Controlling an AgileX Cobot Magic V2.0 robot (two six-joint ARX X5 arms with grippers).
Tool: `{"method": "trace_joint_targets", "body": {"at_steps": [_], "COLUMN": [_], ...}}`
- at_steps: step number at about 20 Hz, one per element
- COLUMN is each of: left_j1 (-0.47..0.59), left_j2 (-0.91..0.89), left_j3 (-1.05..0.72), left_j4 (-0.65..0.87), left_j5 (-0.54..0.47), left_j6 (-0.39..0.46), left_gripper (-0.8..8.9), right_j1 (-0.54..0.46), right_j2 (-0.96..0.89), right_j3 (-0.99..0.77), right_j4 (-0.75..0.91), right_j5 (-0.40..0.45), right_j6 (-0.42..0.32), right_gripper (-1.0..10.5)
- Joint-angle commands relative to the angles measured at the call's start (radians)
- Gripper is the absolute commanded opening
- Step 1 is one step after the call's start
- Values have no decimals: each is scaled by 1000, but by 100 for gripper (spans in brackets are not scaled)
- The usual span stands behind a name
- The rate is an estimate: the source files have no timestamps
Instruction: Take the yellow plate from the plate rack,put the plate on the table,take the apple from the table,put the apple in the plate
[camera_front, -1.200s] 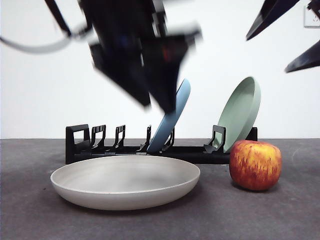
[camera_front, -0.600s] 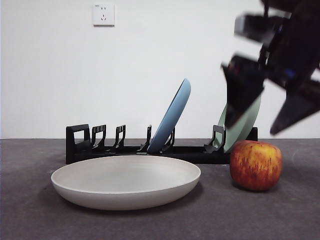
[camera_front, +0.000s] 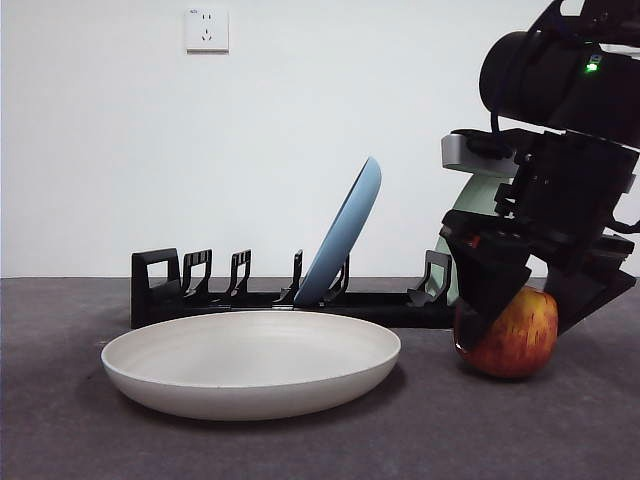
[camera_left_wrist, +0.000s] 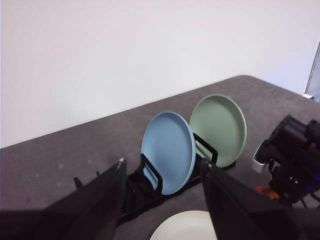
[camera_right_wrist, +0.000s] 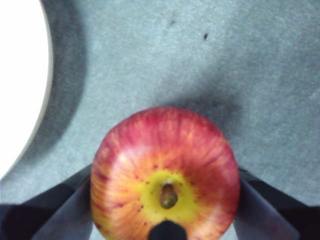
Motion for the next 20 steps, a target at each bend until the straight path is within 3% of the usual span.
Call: {"method": "trace_joint_targets", "body": {"at_steps": [1, 4, 11, 20], "left_j1": [2, 2, 2, 2], "left_j2": [-3, -3, -3, -3], "left_j3": [-5, -5, -5, -5], "left_j4": [-13, -38, -114, -160], "left_j5": [-38, -176, -518, -550], "left_j6": [-2, 5, 89, 110], "left_gripper": [251, 251, 251, 251], "right_j1": [14, 54, 242, 348], "right_j2": [-11, -39, -14, 296], "right_j3": [26, 92, 329, 478], "right_j4": [6, 5, -2, -77], "right_j5": [1, -3, -51, -48], "right_j6": [16, 56, 57, 56], "right_gripper": [-11, -11, -12, -12]}}
